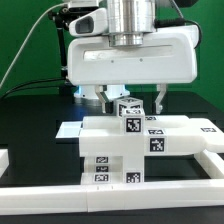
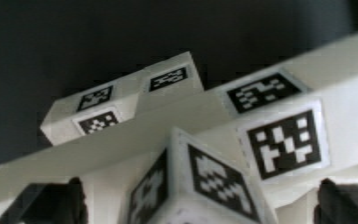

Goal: Assemble chair

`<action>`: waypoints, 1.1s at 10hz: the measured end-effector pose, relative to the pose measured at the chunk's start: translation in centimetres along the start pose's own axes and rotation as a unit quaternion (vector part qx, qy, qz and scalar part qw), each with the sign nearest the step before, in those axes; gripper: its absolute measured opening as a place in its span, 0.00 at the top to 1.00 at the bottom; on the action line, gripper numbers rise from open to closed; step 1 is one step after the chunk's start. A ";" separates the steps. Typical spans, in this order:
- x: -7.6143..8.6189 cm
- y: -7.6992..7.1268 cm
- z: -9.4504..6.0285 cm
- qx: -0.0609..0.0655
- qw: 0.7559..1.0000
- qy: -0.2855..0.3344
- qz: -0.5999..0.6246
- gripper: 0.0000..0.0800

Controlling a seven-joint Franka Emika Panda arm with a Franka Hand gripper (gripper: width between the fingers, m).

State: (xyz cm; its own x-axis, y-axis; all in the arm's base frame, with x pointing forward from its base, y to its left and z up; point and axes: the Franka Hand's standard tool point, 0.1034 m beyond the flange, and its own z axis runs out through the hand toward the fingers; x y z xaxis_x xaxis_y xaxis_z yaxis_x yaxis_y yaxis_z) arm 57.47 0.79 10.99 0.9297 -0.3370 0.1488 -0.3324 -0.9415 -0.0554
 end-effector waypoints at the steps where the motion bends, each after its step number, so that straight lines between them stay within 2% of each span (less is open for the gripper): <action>1: 0.0 0.1 0.1 -0.002 1.000 -0.001 -0.028 0.19; 3: 0.0 0.0 0.1 -0.007 0.995 -0.001 -0.103 0.19; 4: -0.4 -0.8 0.2 -0.014 0.984 -0.002 -0.175 0.19; 6: -0.7 -1.2 0.3 -0.017 0.948 -0.014 -0.317 0.19; 8: -0.6 -1.0 0.3 -0.017 0.940 -0.014 -0.341 0.19; 9: -0.6 -1.0 0.4 -0.017 0.942 -0.014 -0.336 0.30; 10: -0.6 -1.0 0.4 -0.017 0.946 -0.014 -0.325 0.48; 11: -0.6 -1.0 0.4 -0.017 0.946 -0.014 -0.322 0.48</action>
Offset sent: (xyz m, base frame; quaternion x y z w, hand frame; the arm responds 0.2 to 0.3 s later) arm 0.0038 0.0210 0.0014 -0.0242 0.0106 -0.2851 0.9581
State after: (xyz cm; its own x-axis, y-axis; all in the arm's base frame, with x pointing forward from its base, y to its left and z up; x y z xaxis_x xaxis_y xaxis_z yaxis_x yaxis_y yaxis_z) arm 57.29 1.90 10.59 0.9448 0.3068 0.1148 0.3005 -0.9513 0.0692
